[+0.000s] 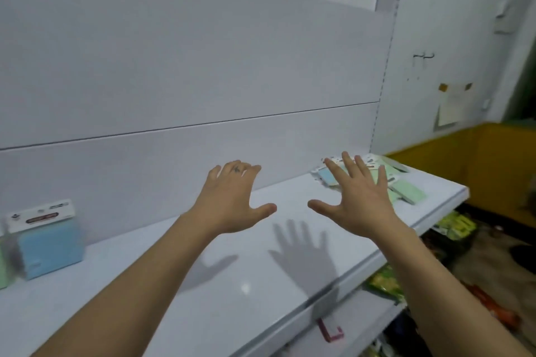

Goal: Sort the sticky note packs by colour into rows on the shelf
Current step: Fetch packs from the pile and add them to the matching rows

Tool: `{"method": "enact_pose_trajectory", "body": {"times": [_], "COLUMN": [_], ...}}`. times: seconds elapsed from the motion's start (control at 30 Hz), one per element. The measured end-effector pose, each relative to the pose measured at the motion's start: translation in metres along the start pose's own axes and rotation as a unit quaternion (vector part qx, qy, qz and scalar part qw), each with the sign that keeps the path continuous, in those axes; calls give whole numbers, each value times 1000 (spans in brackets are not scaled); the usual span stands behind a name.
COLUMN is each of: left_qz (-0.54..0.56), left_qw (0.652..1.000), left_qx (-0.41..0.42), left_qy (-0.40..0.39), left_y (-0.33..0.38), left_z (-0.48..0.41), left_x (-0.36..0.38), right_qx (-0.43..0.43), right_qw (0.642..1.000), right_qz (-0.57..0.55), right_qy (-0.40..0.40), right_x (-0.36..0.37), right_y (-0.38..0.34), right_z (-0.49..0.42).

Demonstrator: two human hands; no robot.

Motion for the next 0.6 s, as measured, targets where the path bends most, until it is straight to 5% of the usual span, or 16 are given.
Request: {"method": "enact_pose_trajectory", "body": {"times": [0.6], "left_qz": [55], "left_qw": [995], "left_qx": [85], "left_qy": [-7], "left_y": [233], "left_z": [-62], "left_x": [64], "right_qx": [134], "right_qw": [990], "right_qz": [43], "right_qy": [-6], "right_x": [-47], "right_y": [226], "right_z": [54]}}
Point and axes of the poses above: each hand's wrist, its own z-axis away from the middle knuckle, its own x-axis out of the palm, y = z × x, the point moved 5 cm from there along -z, towards the middle knuckle, and after that the axes turned 13 degrees about y, right-handed, at the moved point
